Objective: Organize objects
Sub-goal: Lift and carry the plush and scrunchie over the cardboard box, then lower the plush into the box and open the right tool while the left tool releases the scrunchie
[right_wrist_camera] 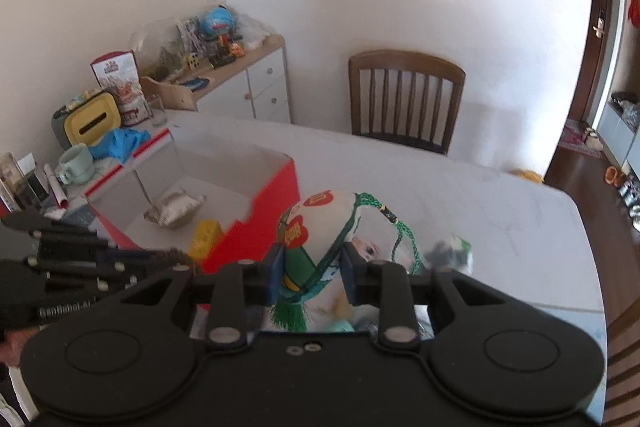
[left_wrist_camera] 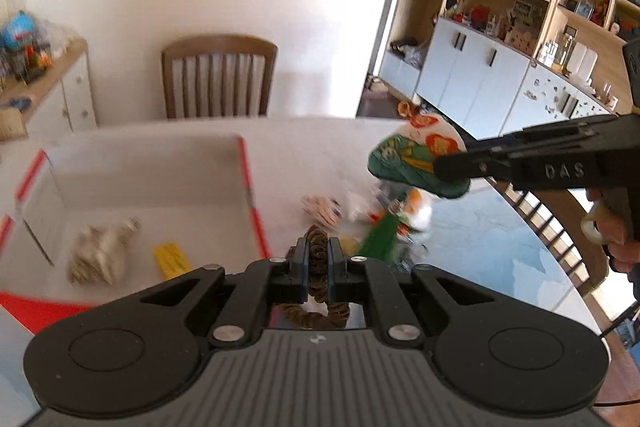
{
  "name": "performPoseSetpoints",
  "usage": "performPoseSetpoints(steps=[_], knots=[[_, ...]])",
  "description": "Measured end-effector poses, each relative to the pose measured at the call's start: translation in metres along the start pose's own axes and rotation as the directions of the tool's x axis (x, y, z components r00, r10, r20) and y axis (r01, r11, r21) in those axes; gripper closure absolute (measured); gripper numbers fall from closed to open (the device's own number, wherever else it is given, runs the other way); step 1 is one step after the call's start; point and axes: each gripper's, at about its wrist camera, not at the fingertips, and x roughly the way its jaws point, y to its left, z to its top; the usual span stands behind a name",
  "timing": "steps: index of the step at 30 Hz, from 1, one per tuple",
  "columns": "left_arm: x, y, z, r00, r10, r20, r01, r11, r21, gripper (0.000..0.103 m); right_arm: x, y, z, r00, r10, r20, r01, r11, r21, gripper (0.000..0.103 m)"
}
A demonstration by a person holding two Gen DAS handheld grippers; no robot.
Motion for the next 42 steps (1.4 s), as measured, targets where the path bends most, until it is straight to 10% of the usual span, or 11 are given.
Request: performPoseSetpoints(steps=[25,42], knots=[[0.012,0.164,0.043,0.983,0.176,-0.052,-0.177,0.984,0.001,0.095,0.096,0.115,0.082,0.996,0.079,0.036,-0.074,0.990,-0.122,0.075],[0.067,0.189,0.006,0.931,0.197,-0.308,-0.185,0.980,0.069,0.095,0.188,0.155,0.035,0.956,0.135,-0.262,-0.192,0.959,-0.206,0.074]])
